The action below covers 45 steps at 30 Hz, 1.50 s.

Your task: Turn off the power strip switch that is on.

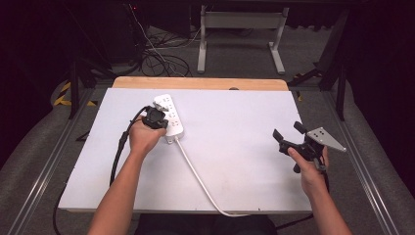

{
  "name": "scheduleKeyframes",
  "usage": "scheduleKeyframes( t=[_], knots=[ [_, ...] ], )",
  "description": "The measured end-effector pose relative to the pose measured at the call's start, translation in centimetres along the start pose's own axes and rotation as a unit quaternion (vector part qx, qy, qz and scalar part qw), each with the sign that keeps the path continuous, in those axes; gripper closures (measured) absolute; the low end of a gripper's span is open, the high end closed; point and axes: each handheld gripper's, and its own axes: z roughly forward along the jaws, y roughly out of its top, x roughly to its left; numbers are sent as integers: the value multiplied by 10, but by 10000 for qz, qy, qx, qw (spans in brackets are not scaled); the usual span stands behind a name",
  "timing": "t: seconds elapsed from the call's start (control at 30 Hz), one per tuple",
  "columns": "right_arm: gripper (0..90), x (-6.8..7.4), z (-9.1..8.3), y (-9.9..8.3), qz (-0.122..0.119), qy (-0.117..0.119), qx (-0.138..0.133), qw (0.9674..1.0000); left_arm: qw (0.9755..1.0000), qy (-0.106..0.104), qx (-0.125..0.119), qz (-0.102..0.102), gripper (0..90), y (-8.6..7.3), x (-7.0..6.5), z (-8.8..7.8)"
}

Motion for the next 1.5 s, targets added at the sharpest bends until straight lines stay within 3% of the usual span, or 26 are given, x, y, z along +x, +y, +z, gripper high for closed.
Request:
scheduleKeyframes(
  t=[0.27,0.4,0.6,0.67,0.77,1.13,1.33,1.5],
  knots=[
    [101,2,1,0,-11,29,-1,10000,9999,13,120,27,900,6,0,3],
    [101,3,1,1,2,36,-14,10000,9997,-106,165,-125,900,6,2,4],
    [102,3,0,1,47,54,-28,10000,9996,-152,37,-244,900,4,2,6],
    [102,3,0,1,45,60,-28,10000,9990,-297,-35,-329,900,4,0,8],
    [102,4,0,1,56,61,-37,10000,9997,-106,-19,-203,900,5,-4,8],
    [102,3,-2,2,91,46,-71,9999,9994,-94,-44,-324,900,3,-5,7],
    [102,4,-2,2,74,64,-78,9999,9989,-106,-248,-393,900,-4,-4,6],
    [102,4,-3,3,103,65,-95,9999,9989,-75,-279,-375,900,-6,-5,5]
  ],
)
